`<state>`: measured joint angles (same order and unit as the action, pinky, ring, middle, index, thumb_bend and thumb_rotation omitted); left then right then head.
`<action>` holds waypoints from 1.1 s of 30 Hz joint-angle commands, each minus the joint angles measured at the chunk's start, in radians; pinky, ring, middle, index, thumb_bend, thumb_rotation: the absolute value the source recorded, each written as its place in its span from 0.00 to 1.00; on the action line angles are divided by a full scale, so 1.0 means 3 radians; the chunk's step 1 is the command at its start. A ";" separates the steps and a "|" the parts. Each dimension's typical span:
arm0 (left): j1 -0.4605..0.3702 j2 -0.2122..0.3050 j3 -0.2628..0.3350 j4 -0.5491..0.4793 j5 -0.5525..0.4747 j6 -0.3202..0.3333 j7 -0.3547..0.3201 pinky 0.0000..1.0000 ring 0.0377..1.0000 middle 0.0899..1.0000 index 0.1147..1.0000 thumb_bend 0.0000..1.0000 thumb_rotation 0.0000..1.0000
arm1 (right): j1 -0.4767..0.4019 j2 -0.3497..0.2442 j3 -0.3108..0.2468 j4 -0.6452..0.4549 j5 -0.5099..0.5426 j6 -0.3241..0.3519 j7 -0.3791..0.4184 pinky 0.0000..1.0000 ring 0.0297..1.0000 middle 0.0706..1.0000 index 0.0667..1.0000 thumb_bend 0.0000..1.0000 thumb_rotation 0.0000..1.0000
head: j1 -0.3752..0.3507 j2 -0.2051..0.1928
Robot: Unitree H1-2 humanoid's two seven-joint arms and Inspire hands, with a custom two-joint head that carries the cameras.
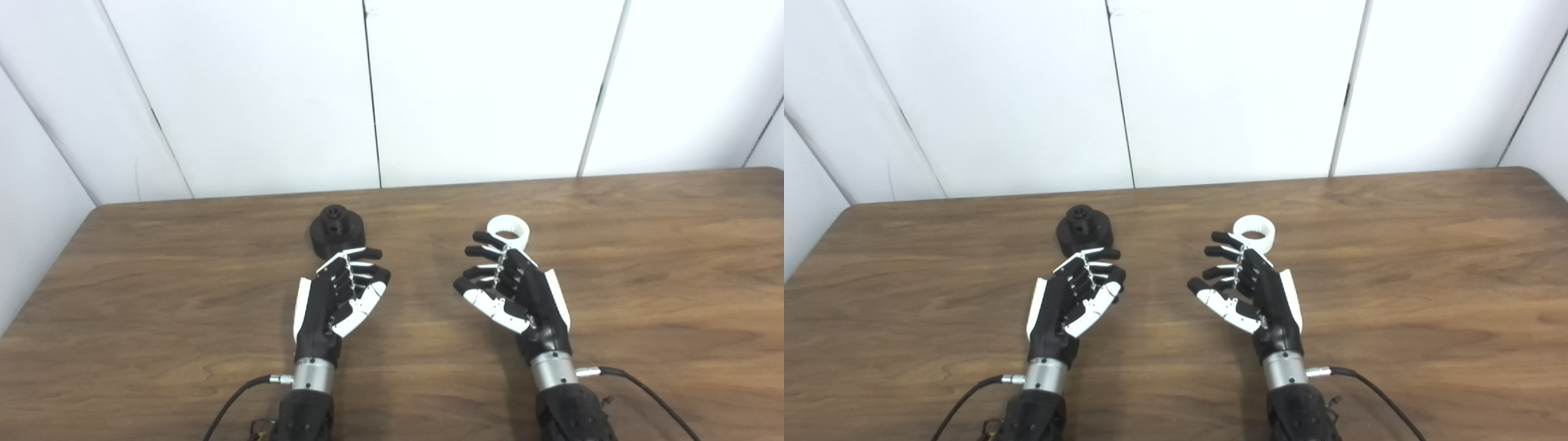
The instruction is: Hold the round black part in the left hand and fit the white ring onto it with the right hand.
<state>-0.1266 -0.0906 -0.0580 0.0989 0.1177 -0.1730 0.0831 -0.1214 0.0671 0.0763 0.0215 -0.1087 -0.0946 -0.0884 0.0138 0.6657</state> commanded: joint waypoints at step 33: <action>-0.0216 0.1002 -0.0288 -0.0818 0.1782 0.0583 -0.0230 0.65 0.76 0.77 0.72 0.64 0.34 | 0.0055 -0.0103 -0.0051 0.0029 0.0053 -0.0050 0.0042 0.48 0.58 0.68 0.73 0.70 0.21 | 0.0230 -0.0063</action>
<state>-0.1290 0.1870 -0.1470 -0.0986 0.6113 0.0012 0.0007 -0.1220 0.0501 0.0721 0.0198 -0.0948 -0.0969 -0.0833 0.0828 0.6458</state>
